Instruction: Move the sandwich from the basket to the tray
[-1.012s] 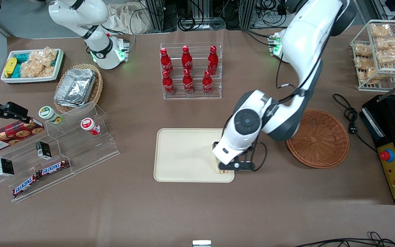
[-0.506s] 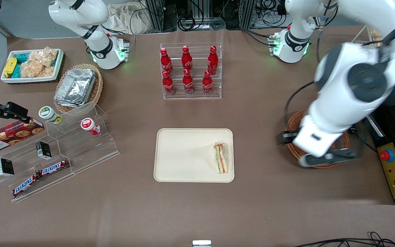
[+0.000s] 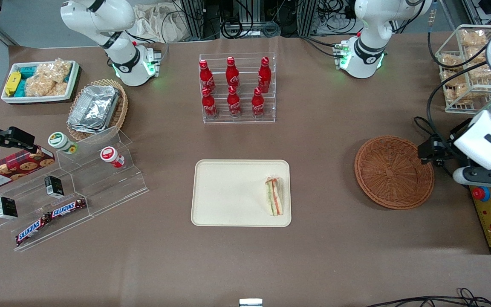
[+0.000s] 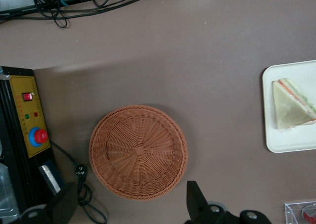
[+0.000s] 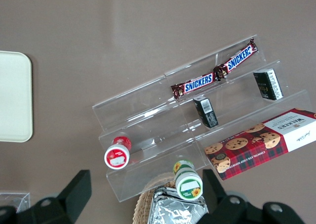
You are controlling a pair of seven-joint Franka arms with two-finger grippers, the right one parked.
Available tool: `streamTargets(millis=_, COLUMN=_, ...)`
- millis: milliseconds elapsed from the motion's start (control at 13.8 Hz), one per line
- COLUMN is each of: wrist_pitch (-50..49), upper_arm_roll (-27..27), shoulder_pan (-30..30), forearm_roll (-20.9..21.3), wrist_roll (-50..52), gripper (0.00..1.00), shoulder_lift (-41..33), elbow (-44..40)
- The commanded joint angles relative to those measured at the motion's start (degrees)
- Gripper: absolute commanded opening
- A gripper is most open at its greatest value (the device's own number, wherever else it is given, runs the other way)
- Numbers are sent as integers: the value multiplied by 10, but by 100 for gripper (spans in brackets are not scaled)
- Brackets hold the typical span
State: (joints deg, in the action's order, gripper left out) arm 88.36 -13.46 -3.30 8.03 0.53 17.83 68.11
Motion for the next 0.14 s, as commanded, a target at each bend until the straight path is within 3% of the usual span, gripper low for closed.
streamTargets(millis=0, wrist_pitch=-13, upper_arm_roll=0, shoulder_pan=-7, forearm_roll=-2, wrist_roll=-11, gripper=99, shoulder_lift=-17, elbow=20)
streamTargets(millis=72, wrist_pitch=-13, upper_arm_roll=0, shoulder_pan=-7, forearm_roll=-2, wrist_roll=-11, gripper=99, shoulder_lift=-18, elbow=21)
